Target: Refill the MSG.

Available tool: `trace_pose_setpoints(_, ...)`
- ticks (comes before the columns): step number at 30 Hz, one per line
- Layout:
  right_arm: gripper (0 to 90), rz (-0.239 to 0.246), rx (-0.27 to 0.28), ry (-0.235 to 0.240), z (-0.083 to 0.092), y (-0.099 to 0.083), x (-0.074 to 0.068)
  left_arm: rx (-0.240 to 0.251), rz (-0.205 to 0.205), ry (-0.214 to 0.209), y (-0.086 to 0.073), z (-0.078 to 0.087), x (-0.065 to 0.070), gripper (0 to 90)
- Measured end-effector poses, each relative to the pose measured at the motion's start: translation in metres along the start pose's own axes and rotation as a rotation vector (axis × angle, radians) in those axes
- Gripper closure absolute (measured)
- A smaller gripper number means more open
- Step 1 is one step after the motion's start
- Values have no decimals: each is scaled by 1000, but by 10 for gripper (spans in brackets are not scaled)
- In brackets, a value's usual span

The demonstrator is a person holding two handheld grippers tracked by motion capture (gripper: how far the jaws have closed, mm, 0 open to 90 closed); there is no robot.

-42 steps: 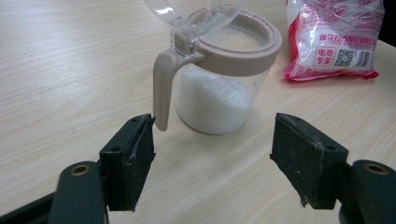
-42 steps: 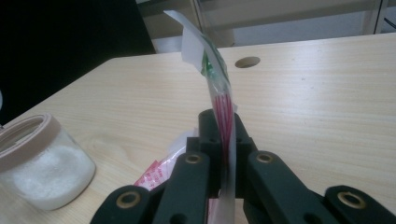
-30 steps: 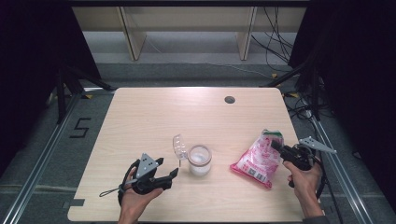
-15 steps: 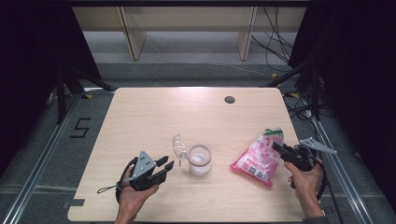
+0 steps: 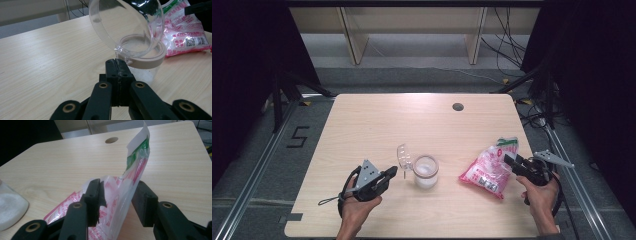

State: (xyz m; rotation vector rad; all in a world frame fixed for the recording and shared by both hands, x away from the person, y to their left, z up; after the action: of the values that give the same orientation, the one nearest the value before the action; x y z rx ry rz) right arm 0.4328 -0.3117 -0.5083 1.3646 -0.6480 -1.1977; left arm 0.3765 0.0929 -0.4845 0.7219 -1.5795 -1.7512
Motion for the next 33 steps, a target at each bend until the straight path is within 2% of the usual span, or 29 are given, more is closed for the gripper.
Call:
trace_pose_setpoints(3,563,2,2,10,1,1,1,1,12,-2,0,0,0,892)
trace_pose_setpoints(4,533,-28,-4,-28,2,-1,1,0,6,-9,0,0,0,892)
trace_pose_setpoints(6,532,-23,-9,-30,3,-1,2,1,12,-8,0,-1,1,892)
trace_pose_setpoints(7,529,-32,-35,-46,7,-2,3,6,-7,-20,2,-2,0,892)
trace_pose_setpoints(8,529,-7,-24,-38,7,-1,5,2,5,-15,1,-3,1,892)
trace_pose_setpoints(9,529,-7,-24,-38,7,-1,5,2,5,-15,1,-3,1,892)
trace_pose_setpoints(10,526,-27,7,-36,8,1,4,7,4,-17,3,-4,1,892)
trace_pose_setpoints(12,523,-29,10,-39,10,2,4,8,18,-15,3,-4,2,892)
trace_pose_setpoints(13,518,-22,12,-43,14,3,5,14,6,-18,5,-5,1,892)
trace_pose_setpoints(14,518,-40,25,-51,15,4,3,13,3,-18,6,-5,0,892)
trace_pose_setpoints(15,518,-33,35,-52,17,5,2,13,3,-18,6,-5,0,892)
trace_pose_setpoints(17,506,17,31,-54,20,7,3,14,8,-21,7,-6,0,892)
trace_pose_setpoints(19,497,29,27,-62,24,8,0,13,11,-18,8,-6,0,891)
trace_pose_setpoints(20,493,36,61,-52,22,9,-1,7,12,-14,8,-6,0,891)
trace_pose_setpoints(22,489,46,42,-54,26,8,-4,13,8,-13,9,-7,-2,890)
trace_pose_setpoints(23,488,44,41,-54,27,8,-5,15,1,-20,10,-8,-2,890)
trace_pose_setpoints(24,484,21,52,-47,27,8,-9,15,1,-20,10,-8,-2,891)
trace_pose_setpoints(25,479,35,48,-67,29,8,-9,10,21,-8,10,-9,-1,891)
trace_pose_setpoints(27,476,41,51,-61,30,8,-11,10,20,-6,10,-9,-2,891)
trace_pose_setpoints(28,474,63,58,-22,30,8,-15,17,27,-12,11,-11,-1,891)
trace_pose_setpoints(29,474,36,59,-32,31,6,-19,12,17,-19,11,-10,-1,891)
trace_pose_setpoints(30,470,58,63,-7,30,6,-20,7,19,-19,11,-11,-1,890)
trace_pose_setpoints(31,466,85,30,-21,33,3,-20,2,17,-16,11,-12,-1,891)
trace_pose_setpoints(33,464,85,46,-2,32,2,-26,5,13,-19,13,-12,0,890)
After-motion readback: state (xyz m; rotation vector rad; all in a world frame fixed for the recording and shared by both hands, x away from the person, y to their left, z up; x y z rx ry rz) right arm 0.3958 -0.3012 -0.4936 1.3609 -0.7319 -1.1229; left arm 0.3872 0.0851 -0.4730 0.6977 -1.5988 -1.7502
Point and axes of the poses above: each handheld gripper's, and its own axes: z roughly backward along the jaws, y roughly out of its top, x roughly to its right, the point moved 8 cm from there along -z, roughly forward along the jaws, and after that the axes turned 15 degrees about x, right-handed, at the moved point
